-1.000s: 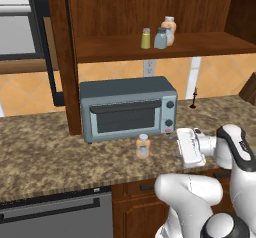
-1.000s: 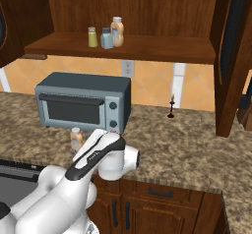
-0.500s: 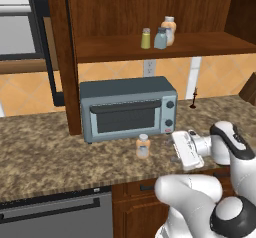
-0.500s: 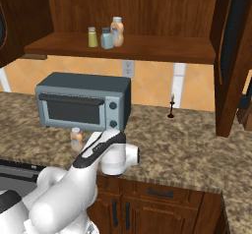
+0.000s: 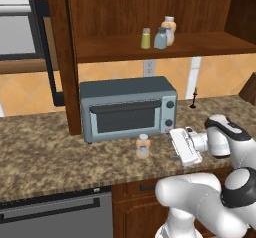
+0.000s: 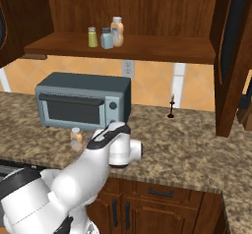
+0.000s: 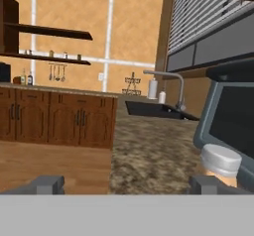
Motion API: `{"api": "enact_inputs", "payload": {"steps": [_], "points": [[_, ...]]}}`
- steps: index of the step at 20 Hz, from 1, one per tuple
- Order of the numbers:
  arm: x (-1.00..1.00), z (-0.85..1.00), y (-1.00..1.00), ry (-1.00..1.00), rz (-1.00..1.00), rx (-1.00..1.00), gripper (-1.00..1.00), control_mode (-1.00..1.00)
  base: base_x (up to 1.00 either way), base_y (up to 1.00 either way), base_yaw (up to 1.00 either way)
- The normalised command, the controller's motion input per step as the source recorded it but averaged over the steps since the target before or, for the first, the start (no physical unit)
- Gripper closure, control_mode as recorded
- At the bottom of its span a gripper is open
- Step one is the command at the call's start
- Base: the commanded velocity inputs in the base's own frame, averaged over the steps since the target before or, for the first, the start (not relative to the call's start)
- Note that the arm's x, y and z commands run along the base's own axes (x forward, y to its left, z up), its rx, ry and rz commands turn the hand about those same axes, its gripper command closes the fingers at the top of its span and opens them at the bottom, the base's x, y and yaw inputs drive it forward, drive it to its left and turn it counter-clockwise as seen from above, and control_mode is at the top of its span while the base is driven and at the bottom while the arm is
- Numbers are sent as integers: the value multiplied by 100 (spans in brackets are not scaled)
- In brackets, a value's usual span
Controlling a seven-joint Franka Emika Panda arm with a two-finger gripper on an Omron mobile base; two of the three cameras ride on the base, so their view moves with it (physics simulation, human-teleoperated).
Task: Put the shaker and condiment bottle from the counter next to their counterparts in the cabinet.
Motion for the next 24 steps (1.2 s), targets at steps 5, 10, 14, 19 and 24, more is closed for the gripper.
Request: {"api": "enact_inputs", "payload": {"steps": [5,10,14,19,24], "points": [[21,0,-4,1,7,0,-100,-100,0,0,0],[16,0,0,2,2,0,-100,-100,0,0,0],[0,-14,0,2,0,0,-100,-100,0,0,0],[0,-9,0,6,-6,0,-100,-100,0,0,0],[9,-1,0,0,-5,0,-100,-100,0,0,0]]}}
